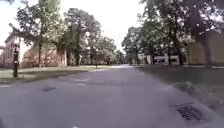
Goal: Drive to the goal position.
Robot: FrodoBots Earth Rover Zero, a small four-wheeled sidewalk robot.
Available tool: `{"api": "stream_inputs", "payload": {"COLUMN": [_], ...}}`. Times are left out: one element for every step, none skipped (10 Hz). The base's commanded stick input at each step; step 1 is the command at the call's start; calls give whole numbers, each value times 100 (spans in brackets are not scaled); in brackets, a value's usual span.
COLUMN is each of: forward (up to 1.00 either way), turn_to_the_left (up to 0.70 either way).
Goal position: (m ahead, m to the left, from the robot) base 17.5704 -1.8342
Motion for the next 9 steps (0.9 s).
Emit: {"api": "stream_inputs", "payload": {"forward": [85, 85, 85, 85, 85, 85, 85, 85, 85], "turn_to_the_left": [-34, -34, -34, 0, 0, 0, 0, 0, 0]}}
